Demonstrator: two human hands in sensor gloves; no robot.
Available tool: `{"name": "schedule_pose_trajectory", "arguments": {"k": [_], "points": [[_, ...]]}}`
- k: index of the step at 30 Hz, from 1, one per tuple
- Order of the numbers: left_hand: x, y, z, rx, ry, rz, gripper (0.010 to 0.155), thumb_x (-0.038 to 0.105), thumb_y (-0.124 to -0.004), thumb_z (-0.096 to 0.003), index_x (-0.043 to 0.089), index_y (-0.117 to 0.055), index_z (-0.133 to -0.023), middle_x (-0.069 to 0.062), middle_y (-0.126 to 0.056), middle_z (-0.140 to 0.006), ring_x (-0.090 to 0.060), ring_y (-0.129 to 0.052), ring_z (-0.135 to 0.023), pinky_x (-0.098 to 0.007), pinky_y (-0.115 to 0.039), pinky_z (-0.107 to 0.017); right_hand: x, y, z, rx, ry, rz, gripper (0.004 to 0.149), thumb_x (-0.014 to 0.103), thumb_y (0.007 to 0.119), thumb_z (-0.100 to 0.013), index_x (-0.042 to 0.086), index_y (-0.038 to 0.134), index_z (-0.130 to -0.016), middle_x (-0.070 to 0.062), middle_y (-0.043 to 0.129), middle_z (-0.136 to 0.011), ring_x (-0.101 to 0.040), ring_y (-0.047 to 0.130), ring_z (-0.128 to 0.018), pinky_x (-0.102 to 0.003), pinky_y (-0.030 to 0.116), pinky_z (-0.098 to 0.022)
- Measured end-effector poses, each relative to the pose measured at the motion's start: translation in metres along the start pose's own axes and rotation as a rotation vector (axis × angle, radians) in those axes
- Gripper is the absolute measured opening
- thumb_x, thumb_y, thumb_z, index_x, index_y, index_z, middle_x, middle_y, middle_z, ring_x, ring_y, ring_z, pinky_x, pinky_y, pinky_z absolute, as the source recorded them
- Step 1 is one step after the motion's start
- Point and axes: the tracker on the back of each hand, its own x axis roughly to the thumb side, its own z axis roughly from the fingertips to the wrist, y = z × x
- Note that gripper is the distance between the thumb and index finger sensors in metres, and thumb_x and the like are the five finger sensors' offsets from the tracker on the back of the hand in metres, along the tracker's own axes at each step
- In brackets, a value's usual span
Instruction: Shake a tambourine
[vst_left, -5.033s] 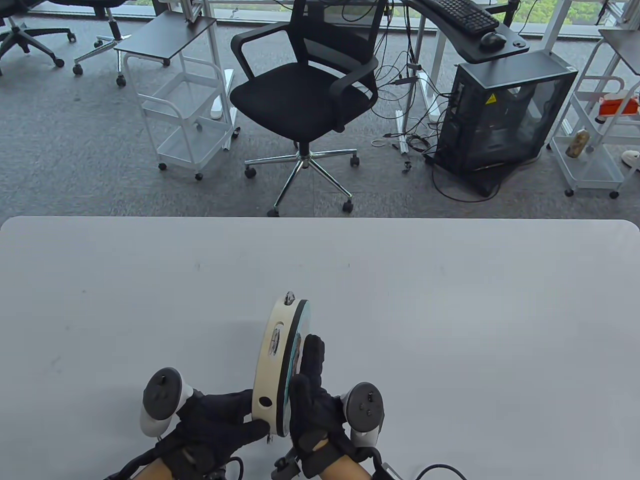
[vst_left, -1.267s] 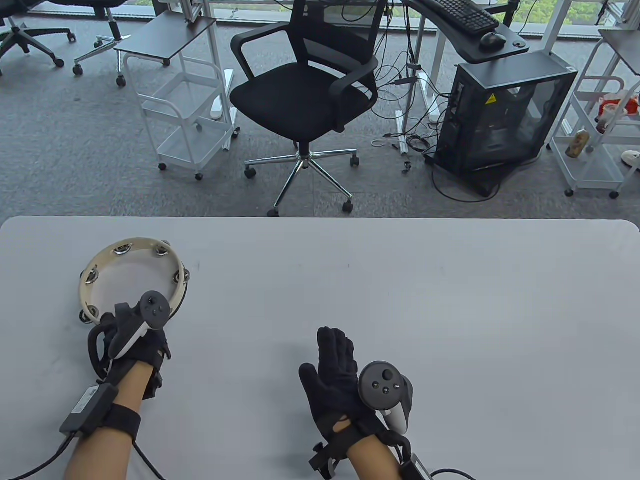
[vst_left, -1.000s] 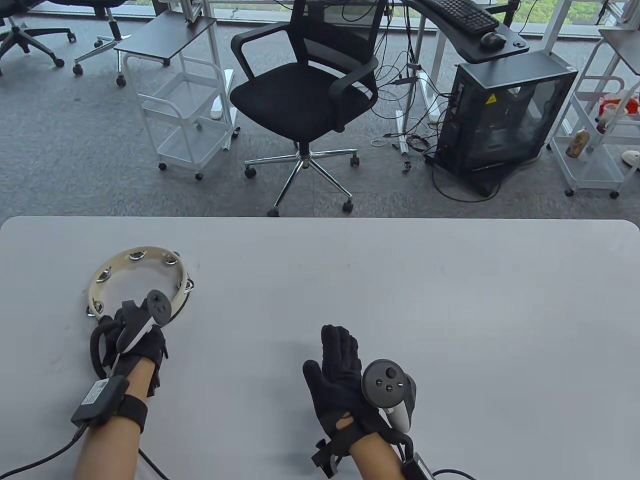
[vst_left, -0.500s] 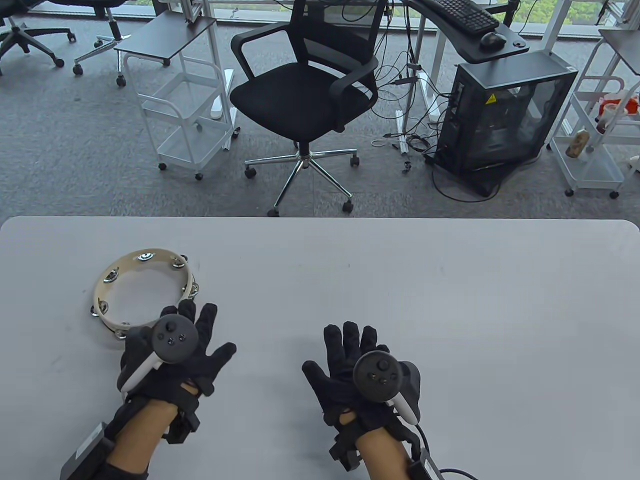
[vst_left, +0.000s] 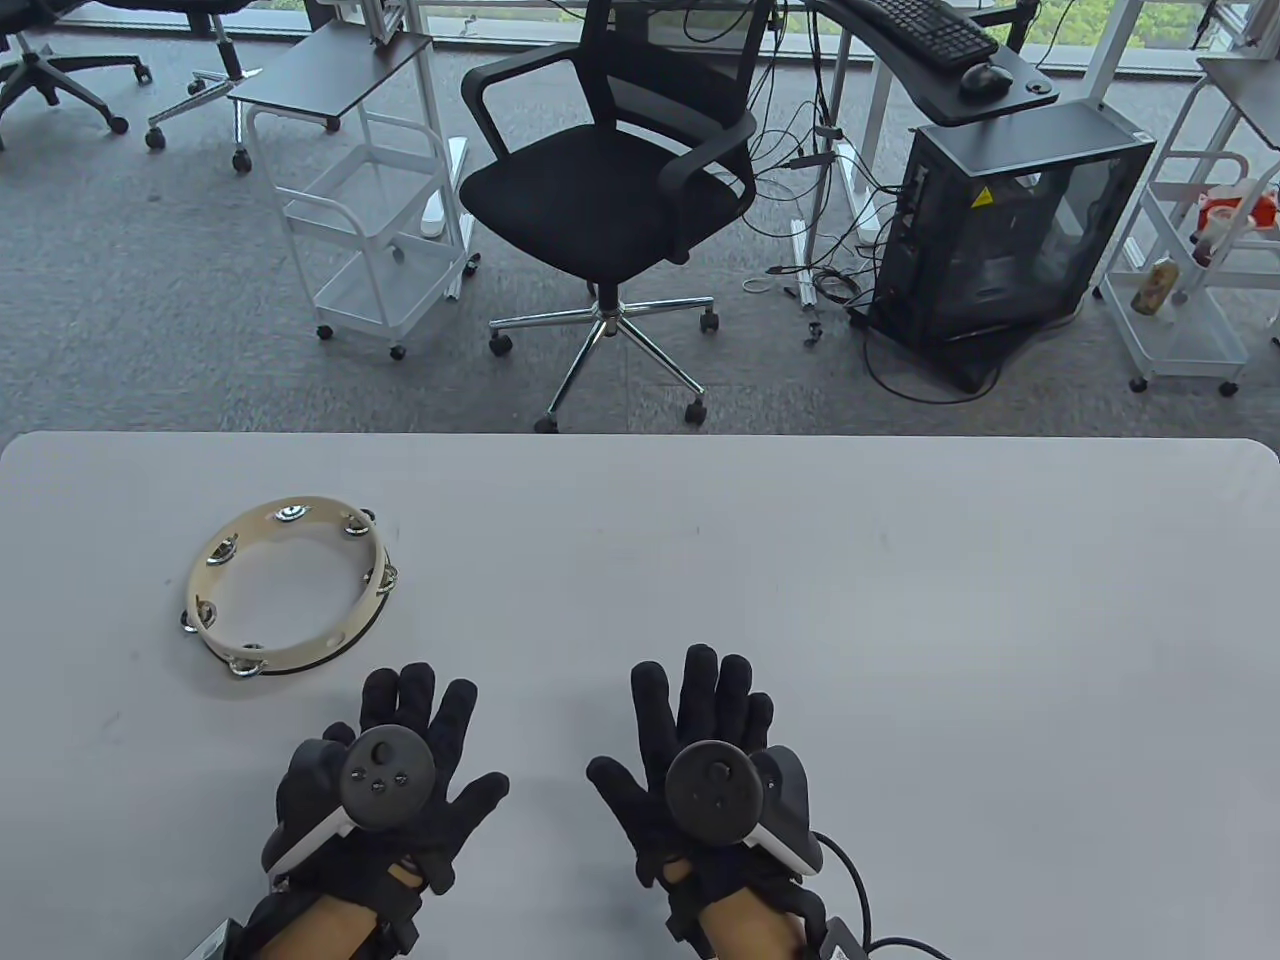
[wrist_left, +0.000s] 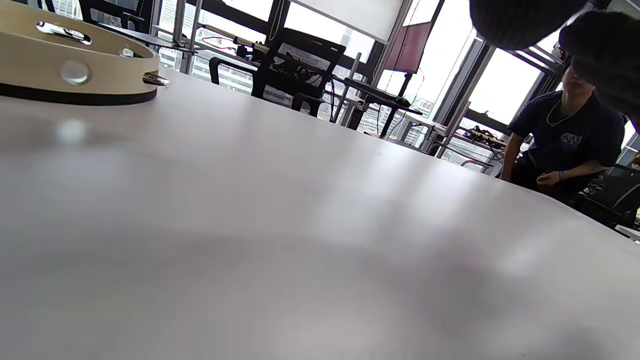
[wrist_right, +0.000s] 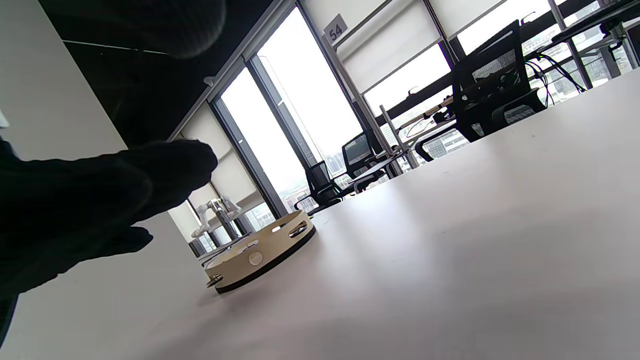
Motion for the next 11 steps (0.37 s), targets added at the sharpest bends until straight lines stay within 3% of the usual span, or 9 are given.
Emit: {"name": "schedule_pose_trajectory", "arguments": {"k": [11], "points": [[0.0062,-0.0004,0.0039,0.009,-0.045,0.022,0.087,0.072,-0.062,-0.0529,0.025,-0.025,-0.116,-0.023,-0.013,-0.122,-0.056,-0.012,-0.109,-0.083,-0.032,-0.061,0.0001,0.0023,0.0007,-0.002,0.002,-0.006,0.088,0.061,0.055,-0.055,0.004,0.014,-0.109,-0.035,-0.005,-0.102,-0.062,-0.010,-0.086,-0.075,0.004,-0.053]]}}
